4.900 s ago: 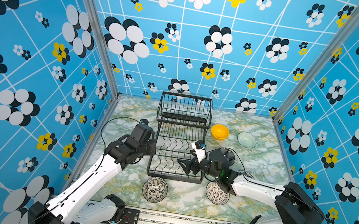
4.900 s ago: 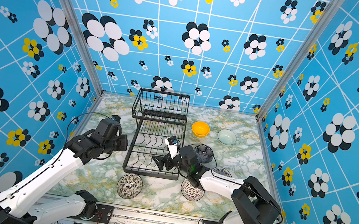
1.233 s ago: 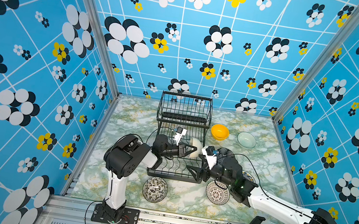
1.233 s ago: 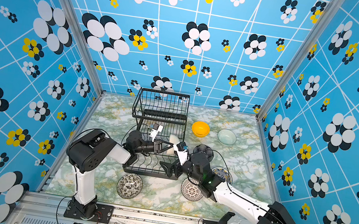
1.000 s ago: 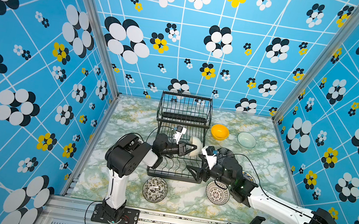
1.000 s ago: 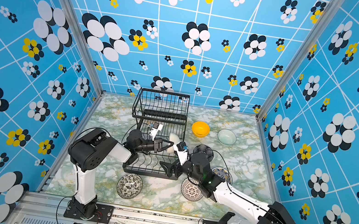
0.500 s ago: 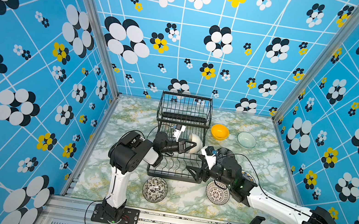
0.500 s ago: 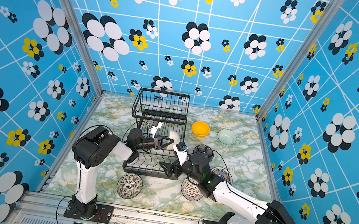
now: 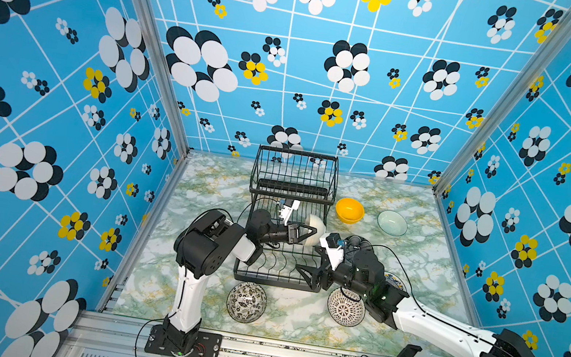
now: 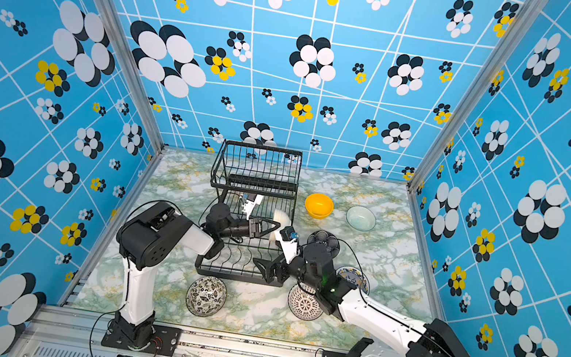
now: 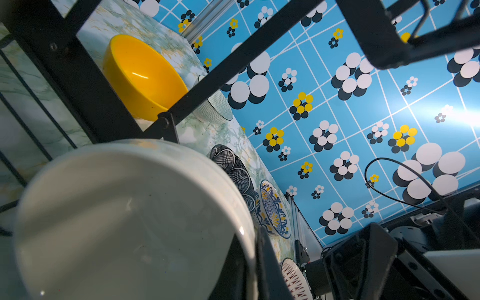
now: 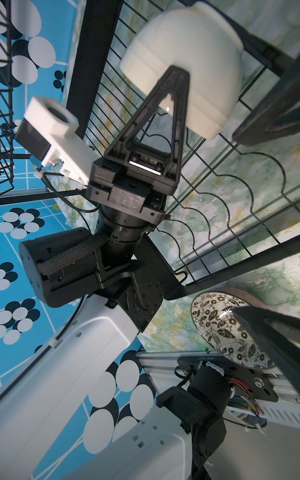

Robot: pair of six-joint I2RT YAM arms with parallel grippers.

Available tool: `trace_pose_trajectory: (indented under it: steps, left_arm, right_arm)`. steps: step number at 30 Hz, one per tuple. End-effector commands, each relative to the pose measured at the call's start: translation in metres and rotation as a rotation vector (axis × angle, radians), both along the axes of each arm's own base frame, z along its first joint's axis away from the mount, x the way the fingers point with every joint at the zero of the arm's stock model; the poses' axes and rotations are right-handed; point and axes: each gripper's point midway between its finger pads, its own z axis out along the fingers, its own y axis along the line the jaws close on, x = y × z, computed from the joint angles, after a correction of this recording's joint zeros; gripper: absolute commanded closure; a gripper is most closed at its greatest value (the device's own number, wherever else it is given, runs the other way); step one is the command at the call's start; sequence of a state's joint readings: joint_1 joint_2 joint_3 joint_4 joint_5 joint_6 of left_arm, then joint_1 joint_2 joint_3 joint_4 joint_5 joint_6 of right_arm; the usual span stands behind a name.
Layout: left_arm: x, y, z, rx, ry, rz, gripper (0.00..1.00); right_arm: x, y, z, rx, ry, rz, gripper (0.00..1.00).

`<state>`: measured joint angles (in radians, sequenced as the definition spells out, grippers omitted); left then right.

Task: Load bowls into a dish rack
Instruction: Place the bowl in the dish rack.

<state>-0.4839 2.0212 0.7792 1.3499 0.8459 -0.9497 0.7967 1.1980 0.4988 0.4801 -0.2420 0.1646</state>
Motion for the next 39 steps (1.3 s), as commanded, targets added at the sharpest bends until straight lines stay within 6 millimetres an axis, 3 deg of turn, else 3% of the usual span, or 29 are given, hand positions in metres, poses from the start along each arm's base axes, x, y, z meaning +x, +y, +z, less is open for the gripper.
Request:
trace_pose_trajectory:
  steps: [1, 21, 28, 39]
  left_arm:
    - [0.002, -0.002, 0.020, -0.040, -0.057, -0.017, 1.00]
    - [0.007, 0.018, -0.025, -0.001, 0.092, -0.005, 1.00]
    - [0.007, 0.018, -0.018, -0.012, 0.094, -0.001, 0.92]
    - [0.004, 0.027, -0.024, 0.003, 0.104, 0.029, 0.86]
  right_arm:
    - [0.000, 0.001, 0.001, 0.010, -0.009, 0.009, 0.00]
    - [0.000, 0.002, 0.002, 0.010, -0.011, 0.013, 0.00]
    - [0.000, 0.001, 0.000, 0.002, -0.013, 0.012, 0.00]
    - [0.000, 0.004, 0.001, 0.012, -0.007, 0.024, 0.00]
